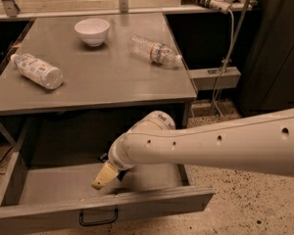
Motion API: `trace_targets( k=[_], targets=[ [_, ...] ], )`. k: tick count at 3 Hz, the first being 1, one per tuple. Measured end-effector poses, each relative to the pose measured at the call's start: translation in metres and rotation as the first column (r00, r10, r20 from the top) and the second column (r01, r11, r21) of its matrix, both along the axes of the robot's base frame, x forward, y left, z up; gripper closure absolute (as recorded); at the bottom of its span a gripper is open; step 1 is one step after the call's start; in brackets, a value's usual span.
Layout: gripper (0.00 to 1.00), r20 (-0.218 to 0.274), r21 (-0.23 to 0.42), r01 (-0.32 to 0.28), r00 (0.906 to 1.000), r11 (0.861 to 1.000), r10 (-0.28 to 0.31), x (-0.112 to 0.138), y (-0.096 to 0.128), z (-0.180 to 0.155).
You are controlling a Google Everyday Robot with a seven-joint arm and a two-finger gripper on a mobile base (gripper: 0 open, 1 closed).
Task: Pick rxbar blueberry from top drawer and place on counter
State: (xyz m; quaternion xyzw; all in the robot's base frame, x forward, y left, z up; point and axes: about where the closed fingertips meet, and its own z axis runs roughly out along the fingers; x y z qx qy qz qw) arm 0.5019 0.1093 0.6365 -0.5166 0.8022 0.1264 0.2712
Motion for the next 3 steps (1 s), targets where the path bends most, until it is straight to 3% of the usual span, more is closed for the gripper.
trace_targets(
  k=[3],
  targets=[
    [0.0,-0.017,0.009,0.032,0.9993,0.999,-0.032,0.007,-0.004,-0.023]
  ],
)
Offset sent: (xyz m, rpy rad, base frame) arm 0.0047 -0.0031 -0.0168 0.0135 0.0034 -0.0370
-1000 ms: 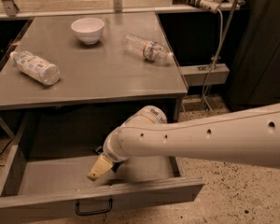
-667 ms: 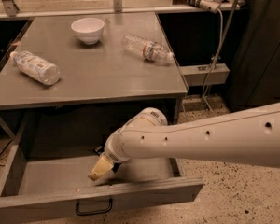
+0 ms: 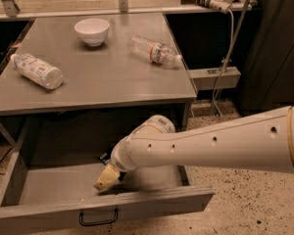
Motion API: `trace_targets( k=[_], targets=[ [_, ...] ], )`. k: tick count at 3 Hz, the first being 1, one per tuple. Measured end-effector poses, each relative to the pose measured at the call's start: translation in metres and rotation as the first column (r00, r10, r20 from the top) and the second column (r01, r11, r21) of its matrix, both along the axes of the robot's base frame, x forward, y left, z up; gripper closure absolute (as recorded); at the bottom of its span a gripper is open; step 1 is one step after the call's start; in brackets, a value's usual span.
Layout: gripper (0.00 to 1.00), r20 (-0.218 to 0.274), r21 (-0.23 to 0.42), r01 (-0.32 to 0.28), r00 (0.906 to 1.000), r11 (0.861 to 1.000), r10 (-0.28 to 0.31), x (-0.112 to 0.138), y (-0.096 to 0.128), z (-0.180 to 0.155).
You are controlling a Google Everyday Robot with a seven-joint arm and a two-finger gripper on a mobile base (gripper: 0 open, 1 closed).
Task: Pick rxbar blueberry from top drawer and place on counter
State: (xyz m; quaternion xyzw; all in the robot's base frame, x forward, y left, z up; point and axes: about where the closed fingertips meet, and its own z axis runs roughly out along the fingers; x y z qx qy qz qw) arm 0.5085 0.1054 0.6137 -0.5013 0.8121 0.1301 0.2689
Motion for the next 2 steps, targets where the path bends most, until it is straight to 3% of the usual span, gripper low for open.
trace_targets(
  k=[2],
  targets=[
    [0.0,-0.043,-0.017,-0.003,0.9991,1.0,0.002,0.0025,0.0011,-0.0237]
  ],
)
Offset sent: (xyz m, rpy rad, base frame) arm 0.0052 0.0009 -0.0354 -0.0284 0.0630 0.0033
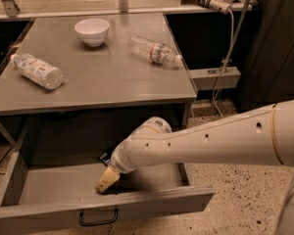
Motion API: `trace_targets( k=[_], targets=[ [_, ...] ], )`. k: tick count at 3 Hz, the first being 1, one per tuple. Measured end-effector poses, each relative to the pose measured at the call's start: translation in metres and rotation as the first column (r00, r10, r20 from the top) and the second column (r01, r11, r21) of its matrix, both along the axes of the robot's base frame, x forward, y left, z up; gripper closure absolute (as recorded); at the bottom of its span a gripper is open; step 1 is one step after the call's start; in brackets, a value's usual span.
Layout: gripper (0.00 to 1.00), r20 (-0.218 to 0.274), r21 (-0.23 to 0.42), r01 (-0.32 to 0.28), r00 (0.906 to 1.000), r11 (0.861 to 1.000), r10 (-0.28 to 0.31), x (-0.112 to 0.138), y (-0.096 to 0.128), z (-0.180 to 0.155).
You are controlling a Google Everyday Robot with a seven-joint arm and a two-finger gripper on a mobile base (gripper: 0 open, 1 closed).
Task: Pick rxbar blueberry from top drawer and place on counter
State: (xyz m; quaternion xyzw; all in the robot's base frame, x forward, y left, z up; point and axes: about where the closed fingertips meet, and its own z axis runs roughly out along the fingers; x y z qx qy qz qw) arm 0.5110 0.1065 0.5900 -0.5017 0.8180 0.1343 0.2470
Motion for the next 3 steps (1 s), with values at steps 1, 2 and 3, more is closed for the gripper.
trace_targets(
  k=[1,2,3],
  targets=[
    [0.19,0.0,0.0,0.0,1.0,1.0,0.0,0.0,0.0,0.0],
    [0.42,0.0,0.0,0.0,1.0,1.0,0.0,0.0,0.0,0.0],
    [0.66,0.0,0.0,0.0,1.0,1.0,0.0,0.0,0.0,0.0]
  ],
)
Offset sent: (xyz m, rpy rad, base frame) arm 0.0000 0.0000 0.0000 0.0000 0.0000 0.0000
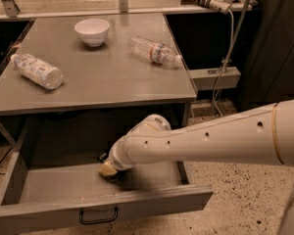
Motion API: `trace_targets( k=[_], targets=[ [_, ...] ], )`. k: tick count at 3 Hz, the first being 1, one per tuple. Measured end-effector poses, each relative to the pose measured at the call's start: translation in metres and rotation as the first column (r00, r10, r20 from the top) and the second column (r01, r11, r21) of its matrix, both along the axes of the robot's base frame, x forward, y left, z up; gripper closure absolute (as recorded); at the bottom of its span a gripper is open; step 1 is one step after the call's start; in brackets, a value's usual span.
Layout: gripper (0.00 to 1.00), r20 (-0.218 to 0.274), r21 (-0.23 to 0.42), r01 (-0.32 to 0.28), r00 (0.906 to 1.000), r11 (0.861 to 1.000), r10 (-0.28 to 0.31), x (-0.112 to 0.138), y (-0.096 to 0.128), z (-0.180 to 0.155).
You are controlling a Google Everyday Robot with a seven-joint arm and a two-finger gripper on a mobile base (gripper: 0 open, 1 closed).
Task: Pick rxbar blueberry from top drawer and place on counter
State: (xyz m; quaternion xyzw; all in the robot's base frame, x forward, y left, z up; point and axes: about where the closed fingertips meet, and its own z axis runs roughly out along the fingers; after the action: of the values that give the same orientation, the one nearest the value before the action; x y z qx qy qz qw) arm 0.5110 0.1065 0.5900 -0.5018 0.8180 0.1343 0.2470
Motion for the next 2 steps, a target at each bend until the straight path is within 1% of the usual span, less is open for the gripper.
trace_targets(
  k=[1,2],
  targets=[
    [0.89,0.0,0.0,0.0,1.0,1.0,0.0,0.0,0.0,0.0],
    [1.0,0.0,0.0,0.0,1.0,1.0,0.0,0.0,0.0001,0.0003]
  ],
)
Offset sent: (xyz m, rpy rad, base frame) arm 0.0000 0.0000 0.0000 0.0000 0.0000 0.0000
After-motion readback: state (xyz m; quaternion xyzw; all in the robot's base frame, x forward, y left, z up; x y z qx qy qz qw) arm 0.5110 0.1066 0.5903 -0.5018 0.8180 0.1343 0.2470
